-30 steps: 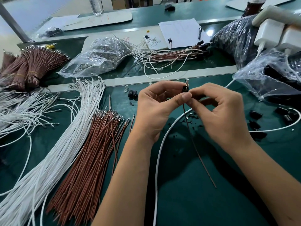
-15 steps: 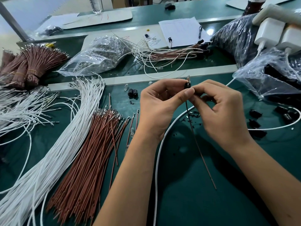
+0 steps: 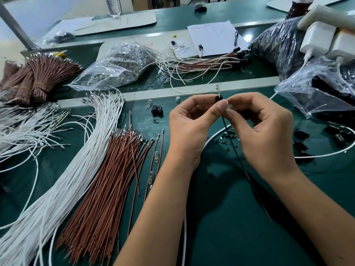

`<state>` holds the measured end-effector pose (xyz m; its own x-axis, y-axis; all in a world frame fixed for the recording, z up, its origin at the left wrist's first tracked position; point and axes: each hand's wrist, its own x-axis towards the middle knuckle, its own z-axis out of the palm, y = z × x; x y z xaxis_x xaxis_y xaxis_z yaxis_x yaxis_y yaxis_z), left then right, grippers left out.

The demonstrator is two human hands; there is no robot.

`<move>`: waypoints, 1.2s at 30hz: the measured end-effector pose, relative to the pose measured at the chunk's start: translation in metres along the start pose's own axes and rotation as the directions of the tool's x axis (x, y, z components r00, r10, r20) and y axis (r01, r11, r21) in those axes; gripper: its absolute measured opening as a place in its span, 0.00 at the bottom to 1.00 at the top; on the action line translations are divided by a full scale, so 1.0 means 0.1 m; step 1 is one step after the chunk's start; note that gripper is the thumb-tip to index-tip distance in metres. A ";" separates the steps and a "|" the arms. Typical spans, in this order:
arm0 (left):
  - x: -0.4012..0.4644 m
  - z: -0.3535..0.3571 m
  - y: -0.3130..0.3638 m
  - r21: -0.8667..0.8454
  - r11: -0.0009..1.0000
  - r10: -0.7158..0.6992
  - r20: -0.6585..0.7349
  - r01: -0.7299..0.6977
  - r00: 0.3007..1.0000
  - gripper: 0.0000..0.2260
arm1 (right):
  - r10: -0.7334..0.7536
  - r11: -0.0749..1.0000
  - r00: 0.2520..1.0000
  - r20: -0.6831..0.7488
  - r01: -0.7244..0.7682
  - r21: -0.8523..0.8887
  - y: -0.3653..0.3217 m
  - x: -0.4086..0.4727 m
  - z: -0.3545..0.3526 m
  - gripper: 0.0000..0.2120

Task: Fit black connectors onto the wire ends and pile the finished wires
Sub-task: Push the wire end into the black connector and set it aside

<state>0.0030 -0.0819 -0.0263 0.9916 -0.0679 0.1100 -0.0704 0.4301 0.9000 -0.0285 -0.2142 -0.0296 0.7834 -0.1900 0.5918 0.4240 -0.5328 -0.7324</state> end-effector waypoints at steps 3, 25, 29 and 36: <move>0.00 -0.02 0.01 0.009 0.998 -0.067 0.025 0.067 0.997 0.05 | 0.002 0.999 1.000 -0.017 -0.001 0.039 0.01 0.01 -0.01 0.09; 0.01 -0.05 0.03 0.042 0.999 -0.001 0.030 -0.001 1.000 0.07 | 0.074 0.996 0.973 0.218 -0.084 0.040 0.05 0.06 -0.04 0.04; 0.01 -0.04 0.03 0.071 0.997 0.030 0.032 -0.032 0.999 0.06 | 0.038 0.999 0.981 0.189 -0.035 -0.018 0.01 0.04 -0.02 0.05; 0.02 -0.03 0.03 0.085 0.996 0.032 0.030 -0.035 0.999 0.06 | 0.048 0.998 0.992 0.118 -0.051 0.022 0.01 0.03 -0.01 0.04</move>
<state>0.0055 -0.0778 -0.0242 0.9851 -0.0810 0.1517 -0.1138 0.3543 0.9282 -0.0262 -0.2158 -0.0281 0.8511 -0.1162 0.5119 0.3936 -0.5040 -0.7688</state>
